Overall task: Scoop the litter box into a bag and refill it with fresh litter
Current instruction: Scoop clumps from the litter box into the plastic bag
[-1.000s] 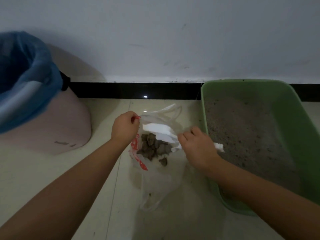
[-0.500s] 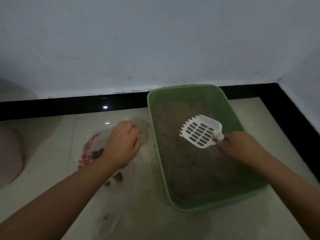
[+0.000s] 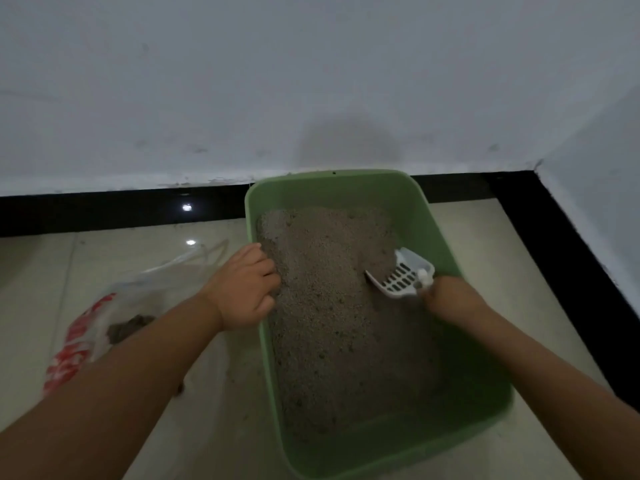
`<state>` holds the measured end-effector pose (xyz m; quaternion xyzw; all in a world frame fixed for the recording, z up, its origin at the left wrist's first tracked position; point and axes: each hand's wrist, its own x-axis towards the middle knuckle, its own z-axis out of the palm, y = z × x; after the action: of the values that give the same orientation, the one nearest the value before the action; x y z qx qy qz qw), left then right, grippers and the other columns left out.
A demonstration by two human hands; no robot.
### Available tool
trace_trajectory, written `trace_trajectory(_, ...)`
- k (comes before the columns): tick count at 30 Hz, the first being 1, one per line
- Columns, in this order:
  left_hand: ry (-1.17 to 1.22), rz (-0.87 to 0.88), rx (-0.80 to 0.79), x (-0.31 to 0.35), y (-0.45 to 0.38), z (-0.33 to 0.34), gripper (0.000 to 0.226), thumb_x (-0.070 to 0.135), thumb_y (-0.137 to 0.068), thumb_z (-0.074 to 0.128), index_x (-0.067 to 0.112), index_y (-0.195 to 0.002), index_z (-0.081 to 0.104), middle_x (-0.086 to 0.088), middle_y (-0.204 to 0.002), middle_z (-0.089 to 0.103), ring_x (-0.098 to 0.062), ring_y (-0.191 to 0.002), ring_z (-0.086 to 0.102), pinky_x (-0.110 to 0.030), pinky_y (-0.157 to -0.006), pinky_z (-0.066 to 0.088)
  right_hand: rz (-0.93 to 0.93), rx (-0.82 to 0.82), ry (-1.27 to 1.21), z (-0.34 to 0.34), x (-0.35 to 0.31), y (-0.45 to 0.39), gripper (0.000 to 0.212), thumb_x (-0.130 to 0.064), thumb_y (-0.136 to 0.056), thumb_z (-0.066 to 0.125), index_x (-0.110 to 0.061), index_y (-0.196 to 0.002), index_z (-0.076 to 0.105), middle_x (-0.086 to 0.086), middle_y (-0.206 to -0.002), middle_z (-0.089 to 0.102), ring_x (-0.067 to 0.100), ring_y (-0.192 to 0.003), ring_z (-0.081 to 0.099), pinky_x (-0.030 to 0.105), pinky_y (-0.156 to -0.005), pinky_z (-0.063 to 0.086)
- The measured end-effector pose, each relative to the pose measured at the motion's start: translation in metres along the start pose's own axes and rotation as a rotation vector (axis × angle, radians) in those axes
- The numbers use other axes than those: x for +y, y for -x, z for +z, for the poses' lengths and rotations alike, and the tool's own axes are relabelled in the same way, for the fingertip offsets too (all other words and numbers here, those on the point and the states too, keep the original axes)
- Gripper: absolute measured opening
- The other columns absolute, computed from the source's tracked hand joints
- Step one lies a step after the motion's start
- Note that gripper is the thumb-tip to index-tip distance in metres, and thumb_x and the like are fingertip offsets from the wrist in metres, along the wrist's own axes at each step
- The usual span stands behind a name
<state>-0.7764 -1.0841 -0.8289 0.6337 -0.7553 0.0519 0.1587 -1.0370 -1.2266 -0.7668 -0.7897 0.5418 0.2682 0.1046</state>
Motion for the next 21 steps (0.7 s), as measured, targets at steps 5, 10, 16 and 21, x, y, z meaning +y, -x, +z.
trace_trajectory(5, 0.029, 0.021, 0.019, -0.002, 0.002, 0.01, 0.029, 0.024, -0.065, 0.037, 0.009, -0.051, 0.057, -0.007, -0.054, 0.05, -0.02, -0.069, 0.03, -0.033, -0.085, 0.03, -0.045, 0.144, -0.116, -0.03, -0.016, -0.06, 0.046, -0.031, -0.099, 0.032, 0.005, -0.112, 0.059, 0.028, -0.114, 0.059, 0.035, -0.107, 0.056, 0.035, -0.088, 0.043)
trace_trajectory(10, 0.074, 0.02, 0.042, -0.002, -0.005, 0.01, 0.029, 0.022, -0.066, 0.036, 0.007, -0.052, 0.056, -0.009, -0.054, 0.048, -0.02, -0.069, 0.028, -0.032, -0.086, 0.029, -0.185, 0.166, -0.05, -0.039, -0.012, -0.083, 0.039, -0.03, -0.097, 0.042, 0.004, -0.093, 0.063, 0.024, -0.086, 0.059, 0.029, -0.078, 0.053, 0.03, -0.069, 0.037)
trace_trajectory(16, 0.104, 0.011, 0.052, -0.001, -0.002, 0.014, 0.03, 0.021, -0.066, 0.035, 0.005, -0.052, 0.057, -0.009, -0.055, 0.048, -0.018, -0.07, 0.029, -0.032, -0.088, 0.028, -0.495, 0.097, -0.042, -0.02, -0.056, -0.085, 0.045, -0.031, -0.095, 0.046, -0.02, -0.054, 0.031, 0.003, -0.056, 0.04, 0.021, -0.065, 0.046, 0.027, -0.057, 0.03)
trace_trajectory(21, 0.117, 0.001, 0.039, -0.001, 0.0, 0.015, 0.03, 0.021, -0.067, 0.036, 0.004, -0.053, 0.057, -0.009, -0.056, 0.049, -0.018, -0.07, 0.03, -0.033, -0.089, 0.028, -0.598, 0.206, -0.191, 0.001, -0.082, -0.086, 0.039, -0.037, -0.093, 0.048, -0.001, -0.086, 0.06, 0.024, -0.09, 0.065, 0.033, -0.082, 0.061, 0.03, -0.063, 0.033)
